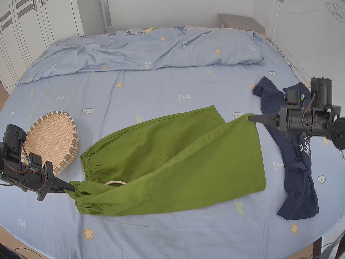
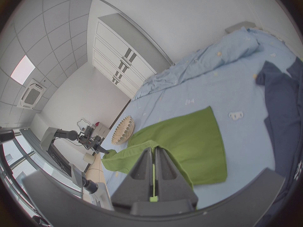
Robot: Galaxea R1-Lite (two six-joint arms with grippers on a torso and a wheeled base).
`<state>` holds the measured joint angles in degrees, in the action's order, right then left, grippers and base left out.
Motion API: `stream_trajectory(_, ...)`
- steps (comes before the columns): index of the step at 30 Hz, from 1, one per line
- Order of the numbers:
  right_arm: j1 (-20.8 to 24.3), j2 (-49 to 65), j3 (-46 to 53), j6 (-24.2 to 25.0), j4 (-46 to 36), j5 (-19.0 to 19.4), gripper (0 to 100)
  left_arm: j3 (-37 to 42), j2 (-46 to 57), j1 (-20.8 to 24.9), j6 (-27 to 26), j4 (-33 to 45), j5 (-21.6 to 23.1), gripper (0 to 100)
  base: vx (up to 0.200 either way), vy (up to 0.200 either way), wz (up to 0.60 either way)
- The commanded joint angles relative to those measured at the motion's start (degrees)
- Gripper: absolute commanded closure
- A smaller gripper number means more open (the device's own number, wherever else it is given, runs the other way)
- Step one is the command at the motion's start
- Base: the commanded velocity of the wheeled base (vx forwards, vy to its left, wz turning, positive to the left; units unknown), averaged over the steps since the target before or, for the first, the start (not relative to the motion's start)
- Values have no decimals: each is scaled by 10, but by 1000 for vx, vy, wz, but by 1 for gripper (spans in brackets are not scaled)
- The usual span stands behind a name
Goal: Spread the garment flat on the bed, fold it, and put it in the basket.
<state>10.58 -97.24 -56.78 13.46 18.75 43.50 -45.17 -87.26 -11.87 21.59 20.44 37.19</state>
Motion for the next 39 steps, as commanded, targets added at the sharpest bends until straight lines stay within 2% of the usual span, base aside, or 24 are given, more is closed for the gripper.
stream_trajectory(1, -5, -14, -119, 0, -68, -1, 100, -61, -48, 21, 33, 0, 0, 100, 0, 0, 0)
stream_trajectory(6, -6, -38, -192, 0, -99, -3, 100, -138, -84, 24, 84, 5, 0, 100, 0, 0, 0)
stream_trajectory(17, -6, -128, -337, 0, -155, -5, 100, -159, -101, 14, 86, 8, -1, 100, 0, 0, 0)
stream_trajectory(29, -14, -180, -393, -2, -166, -6, 100, -168, -103, 22, 90, 1, -1, 100, 0, 0, 0)
stream_trajectory(39, -19, -235, -439, 0, -166, -7, 100, -219, -147, 14, 90, 8, -6, 100, 0, 0, 0)
